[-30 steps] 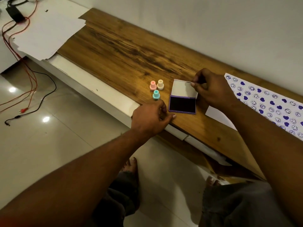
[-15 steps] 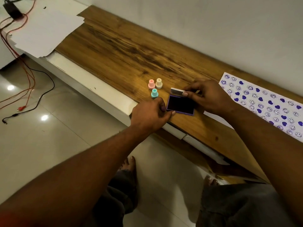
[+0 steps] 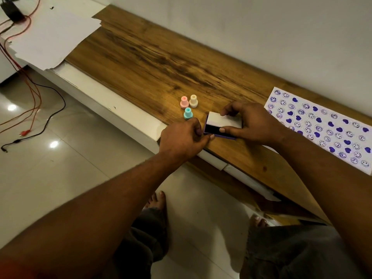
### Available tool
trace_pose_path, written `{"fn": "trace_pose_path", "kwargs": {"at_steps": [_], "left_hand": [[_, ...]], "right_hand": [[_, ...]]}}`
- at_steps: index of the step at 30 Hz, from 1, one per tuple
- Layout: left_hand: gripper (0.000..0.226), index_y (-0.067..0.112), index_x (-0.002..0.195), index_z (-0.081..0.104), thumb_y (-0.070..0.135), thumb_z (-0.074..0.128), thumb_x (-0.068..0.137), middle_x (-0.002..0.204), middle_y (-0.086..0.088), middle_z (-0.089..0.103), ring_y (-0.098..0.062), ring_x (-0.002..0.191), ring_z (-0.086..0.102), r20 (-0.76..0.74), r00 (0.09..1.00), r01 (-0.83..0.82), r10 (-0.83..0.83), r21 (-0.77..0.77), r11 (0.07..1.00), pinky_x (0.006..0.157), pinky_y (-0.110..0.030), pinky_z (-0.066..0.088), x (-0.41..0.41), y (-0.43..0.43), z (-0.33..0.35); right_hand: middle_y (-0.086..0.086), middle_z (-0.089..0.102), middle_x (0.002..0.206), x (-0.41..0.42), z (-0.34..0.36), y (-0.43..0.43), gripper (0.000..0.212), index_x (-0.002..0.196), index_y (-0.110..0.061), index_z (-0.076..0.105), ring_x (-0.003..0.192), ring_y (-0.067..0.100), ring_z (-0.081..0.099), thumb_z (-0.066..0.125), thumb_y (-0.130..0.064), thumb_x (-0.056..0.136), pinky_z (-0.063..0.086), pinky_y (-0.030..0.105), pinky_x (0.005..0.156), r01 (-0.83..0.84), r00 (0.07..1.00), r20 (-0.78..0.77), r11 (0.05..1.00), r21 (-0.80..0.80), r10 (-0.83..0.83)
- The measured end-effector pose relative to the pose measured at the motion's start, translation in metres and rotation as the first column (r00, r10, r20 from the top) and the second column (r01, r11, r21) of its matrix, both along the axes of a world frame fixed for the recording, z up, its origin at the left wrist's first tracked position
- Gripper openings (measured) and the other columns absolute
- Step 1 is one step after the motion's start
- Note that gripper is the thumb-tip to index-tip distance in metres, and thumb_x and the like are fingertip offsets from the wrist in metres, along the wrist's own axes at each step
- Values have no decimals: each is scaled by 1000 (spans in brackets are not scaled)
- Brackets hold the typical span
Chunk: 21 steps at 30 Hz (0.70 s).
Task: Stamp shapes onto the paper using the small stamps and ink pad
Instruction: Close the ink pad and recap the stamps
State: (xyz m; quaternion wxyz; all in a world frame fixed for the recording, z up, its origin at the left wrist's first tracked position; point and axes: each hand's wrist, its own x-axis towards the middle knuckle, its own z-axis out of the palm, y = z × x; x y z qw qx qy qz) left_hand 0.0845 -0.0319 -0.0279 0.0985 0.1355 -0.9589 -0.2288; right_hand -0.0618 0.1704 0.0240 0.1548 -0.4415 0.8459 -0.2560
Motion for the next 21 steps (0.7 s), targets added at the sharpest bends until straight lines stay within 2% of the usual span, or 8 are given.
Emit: {"fn": "trace_pose_path", "kwargs": {"at_steps": [5, 12, 21], "left_hand": [[39, 42, 83, 52, 80, 58, 82, 63, 21, 50, 0, 58, 49, 10, 1000, -4, 4, 4, 1000, 50, -21, 33, -1, 1, 1], [36, 42, 84, 52, 77, 62, 81, 66, 22, 48, 1, 60, 47, 24, 1000, 2, -2, -5, 1000, 50, -21, 30, -3, 0, 2], [36, 41, 87, 55, 75, 64, 81, 68, 22, 48, 1, 63, 50, 53, 999, 2, -1, -14, 1000, 53, -21, 39, -6, -1, 2]], "right_hand": [[-4, 67, 127, 4, 1, 3, 60, 129, -25, 65, 112, 14, 63, 81, -54, 79, 56, 36, 86, -4, 998, -55, 1000, 1, 4], [-3, 64, 133, 12, -3, 3, 60, 129, -29, 66, 118, 18, 59, 84, -53, 77, 53, 36, 89, -10, 993, -120, 999, 53, 17], [-2, 61, 139, 17, 2, 3, 59, 131, -30, 67, 128, 21, 54, 78, -57, 80, 47, 43, 102, -33, 976, -209, 993, 115, 56]]}}
